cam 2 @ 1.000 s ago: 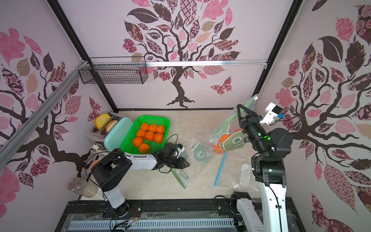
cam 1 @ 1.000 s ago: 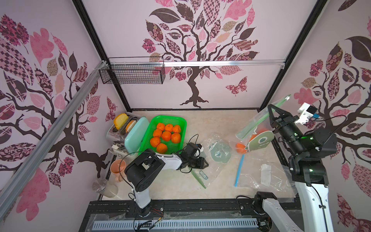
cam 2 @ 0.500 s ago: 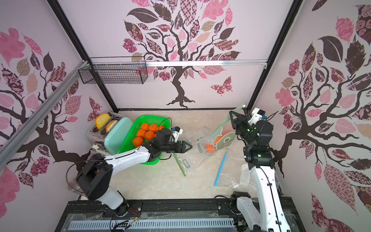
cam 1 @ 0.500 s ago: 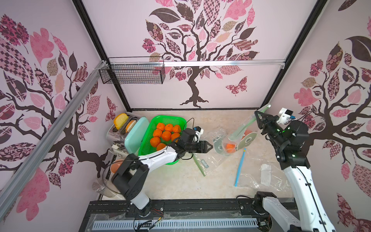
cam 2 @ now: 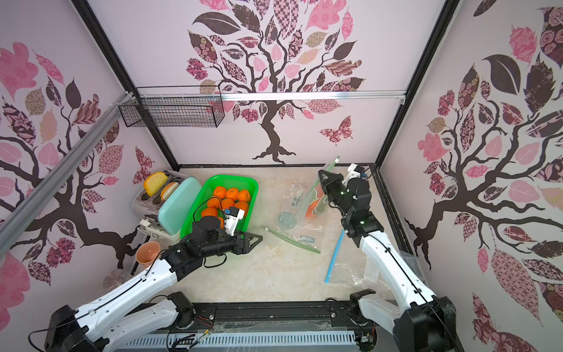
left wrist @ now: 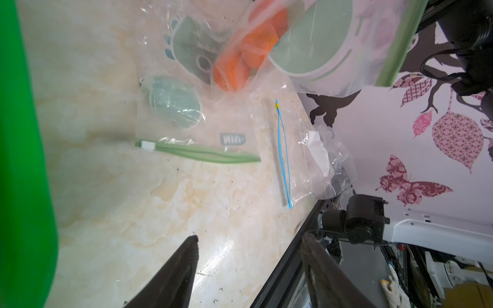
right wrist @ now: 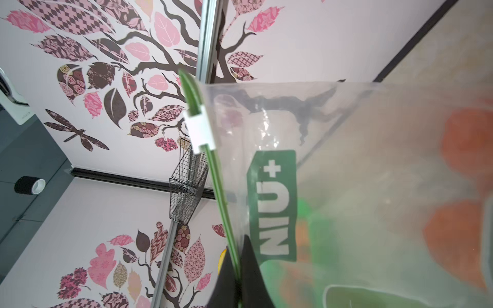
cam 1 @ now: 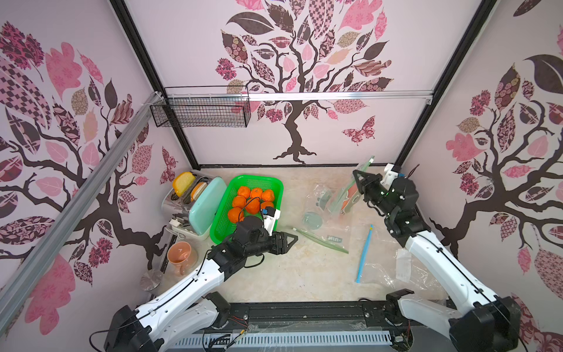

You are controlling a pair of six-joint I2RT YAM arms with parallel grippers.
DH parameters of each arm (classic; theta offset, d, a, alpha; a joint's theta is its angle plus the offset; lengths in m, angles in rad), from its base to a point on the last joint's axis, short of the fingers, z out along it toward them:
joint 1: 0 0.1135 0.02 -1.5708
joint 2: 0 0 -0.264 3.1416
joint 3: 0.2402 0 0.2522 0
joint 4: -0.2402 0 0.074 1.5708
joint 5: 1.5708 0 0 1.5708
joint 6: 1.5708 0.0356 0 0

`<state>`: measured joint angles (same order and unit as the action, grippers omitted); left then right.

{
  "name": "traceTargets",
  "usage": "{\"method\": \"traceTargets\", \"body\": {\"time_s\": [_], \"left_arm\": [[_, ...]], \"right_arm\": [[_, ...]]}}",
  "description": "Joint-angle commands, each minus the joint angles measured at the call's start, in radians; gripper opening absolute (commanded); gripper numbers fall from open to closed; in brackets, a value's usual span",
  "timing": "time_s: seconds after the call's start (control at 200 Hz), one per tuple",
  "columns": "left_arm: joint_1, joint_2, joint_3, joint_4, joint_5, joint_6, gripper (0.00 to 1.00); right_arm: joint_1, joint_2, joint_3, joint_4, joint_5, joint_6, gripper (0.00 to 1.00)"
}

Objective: Open the zip-top bag and take out the orange
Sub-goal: Place the zipper food storage bag at the center of the board, then adjust the zipper food storage bag at the center of the board.

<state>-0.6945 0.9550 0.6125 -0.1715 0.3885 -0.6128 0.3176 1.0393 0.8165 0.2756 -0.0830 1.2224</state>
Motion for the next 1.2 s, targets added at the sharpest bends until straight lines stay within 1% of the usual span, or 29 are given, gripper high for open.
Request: {"method": "traceTargets", "body": {"time_s": [0.0,0.065,0.125,0.185,0.23,0.25,0.295,0.35,0.43,0.465,0.53,0.58,0.665,0.75,0.83,0.95,1.1,1.195], "left_arm": [[-0.006,0.009,-0.096,0.202,0.153,-0.067,0.65],[-0.023,0.015,-0.139,0.300,0.174,-0.103,0.68],[-0.051,0.026,-0.148,0.302,0.165,-0.090,0.73],[-0.086,0.042,-0.160,0.306,0.151,-0.083,0.77],[-0.115,0.063,-0.174,0.352,0.141,-0.089,0.81],[-0.129,0.074,-0.181,0.381,0.137,-0.097,0.82],[-0.149,0.108,-0.197,0.449,0.133,-0.131,0.84],[-0.170,0.153,-0.216,0.538,0.131,-0.171,0.85],[-0.217,0.210,-0.219,0.614,0.104,-0.184,0.86],[-0.239,0.234,-0.213,0.623,0.085,-0.180,0.87],[-0.272,0.273,-0.195,0.626,0.062,-0.167,0.89],[-0.285,0.301,-0.195,0.649,0.038,-0.176,0.90],[-0.284,0.334,-0.210,0.715,0.000,-0.208,0.92],[-0.284,0.355,-0.188,0.713,-0.037,-0.206,0.93],[-0.277,0.385,-0.164,0.699,-0.086,-0.215,0.92],[-0.249,0.427,-0.162,0.744,-0.124,-0.269,0.92],[-0.238,0.500,-0.130,0.741,-0.125,-0.272,0.90],[-0.228,0.525,-0.138,0.751,-0.110,-0.298,0.86]], "right_arm": [[0.122,-0.136,-0.152,0.100,0.255,-0.006,0.00],[0.207,-0.209,-0.270,0.086,0.320,0.043,0.00],[0.271,-0.284,-0.353,0.065,0.362,0.052,0.00],[0.321,-0.368,-0.408,-0.029,0.418,0.056,0.00],[0.357,-0.435,-0.451,-0.070,0.458,0.060,0.00],[0.362,-0.463,-0.466,-0.092,0.467,0.064,0.00],[0.362,-0.522,-0.490,-0.161,0.463,0.092,0.04],[0.363,-0.594,-0.519,-0.222,0.454,0.106,0.04],[0.363,-0.680,-0.551,-0.300,0.434,0.148,0.06],[0.362,-0.707,-0.560,-0.323,0.417,0.150,0.09],[0.362,-0.751,-0.561,-0.408,0.387,0.167,0.20],[0.362,-0.779,-0.567,-0.469,0.369,0.200,0.22],[0.362,-0.805,-0.600,-0.466,0.315,0.229,0.26],[0.363,-0.795,-0.608,-0.477,0.262,0.243,0.33],[0.362,-0.786,-0.614,-0.478,0.228,0.244,0.33],[0.362,-0.783,-0.624,-0.464,0.190,0.249,0.33],[0.362,-0.785,-0.622,-0.453,0.134,0.256,0.31],[0.362,-0.792,-0.614,-0.453,0.128,0.252,0.29]]}}
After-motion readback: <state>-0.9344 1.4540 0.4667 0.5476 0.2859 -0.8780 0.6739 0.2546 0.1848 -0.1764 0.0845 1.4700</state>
